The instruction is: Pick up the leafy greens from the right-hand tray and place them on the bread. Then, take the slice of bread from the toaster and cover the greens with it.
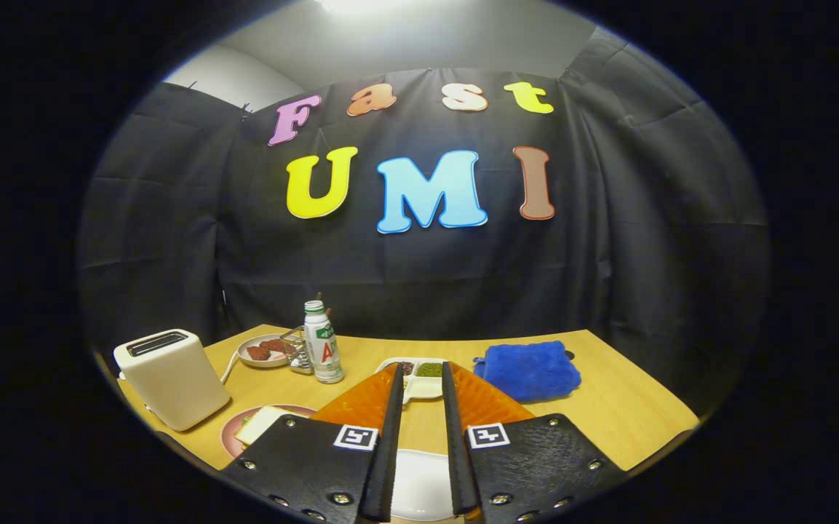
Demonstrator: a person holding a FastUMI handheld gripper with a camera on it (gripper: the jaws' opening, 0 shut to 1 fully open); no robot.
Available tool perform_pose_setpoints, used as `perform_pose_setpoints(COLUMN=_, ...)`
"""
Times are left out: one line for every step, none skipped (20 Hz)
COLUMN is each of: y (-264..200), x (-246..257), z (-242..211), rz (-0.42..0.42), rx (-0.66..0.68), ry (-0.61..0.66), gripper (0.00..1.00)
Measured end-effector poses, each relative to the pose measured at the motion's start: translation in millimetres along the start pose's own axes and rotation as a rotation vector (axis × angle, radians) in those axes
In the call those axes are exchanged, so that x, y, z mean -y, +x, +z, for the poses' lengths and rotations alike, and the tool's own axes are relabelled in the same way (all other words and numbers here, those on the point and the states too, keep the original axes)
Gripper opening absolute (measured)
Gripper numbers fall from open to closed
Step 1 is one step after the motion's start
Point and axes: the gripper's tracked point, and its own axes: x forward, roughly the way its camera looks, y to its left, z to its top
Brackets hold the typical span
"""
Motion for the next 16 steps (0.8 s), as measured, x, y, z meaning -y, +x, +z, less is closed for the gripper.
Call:
perform_pose_setpoints(y=-5, x=16, z=3, rz=-0.006, rx=0.005, ry=0.0, gripper=0.31)
perform_pose_setpoints(y=-10, x=30, z=6, rz=-0.01, rx=0.009, ry=0.004, gripper=0.31)
perform_pose_setpoints(y=-14, x=47, z=8, rz=-0.017, rx=0.013, ry=0.011, gripper=0.31)
perform_pose_setpoints(y=-20, x=64, z=9, rz=-0.029, rx=0.013, ry=0.017, gripper=0.31)
perform_pose_setpoints(y=-25, x=84, z=10, rz=-0.045, rx=0.013, ry=0.015, gripper=0.31)
perform_pose_setpoints(y=-31, x=104, z=11, rz=-0.066, rx=0.016, ry=0.006, gripper=0.31)
perform_pose_setpoints(y=-38, x=127, z=11, rz=-0.093, rx=0.019, ry=-0.017, gripper=0.31)
perform_pose_setpoints(y=-44, x=146, z=12, rz=-0.116, rx=0.026, ry=-0.042, gripper=0.31)
perform_pose_setpoints(y=-48, x=162, z=14, rz=-0.134, rx=0.033, ry=-0.061, gripper=0.31)
perform_pose_setpoints(y=-55, x=179, z=14, rz=-0.148, rx=0.039, ry=-0.076, gripper=0.31)
perform_pose_setpoints(y=-58, x=194, z=14, rz=-0.167, rx=0.04, ry=-0.088, gripper=0.3)
perform_pose_setpoints(y=-63, x=211, z=13, rz=-0.189, rx=0.044, ry=-0.107, gripper=0.31)
perform_pose_setpoints(y=-68, x=228, z=14, rz=-0.2, rx=0.049, ry=-0.123, gripper=0.31)
perform_pose_setpoints(y=-74, x=244, z=12, rz=-0.206, rx=0.051, ry=-0.133, gripper=0.31)
perform_pose_setpoints(y=-74, x=254, z=11, rz=-0.193, rx=0.058, ry=-0.138, gripper=0.31)
perform_pose_setpoints(y=-77, x=264, z=11, rz=-0.185, rx=0.07, ry=-0.14, gripper=0.31)
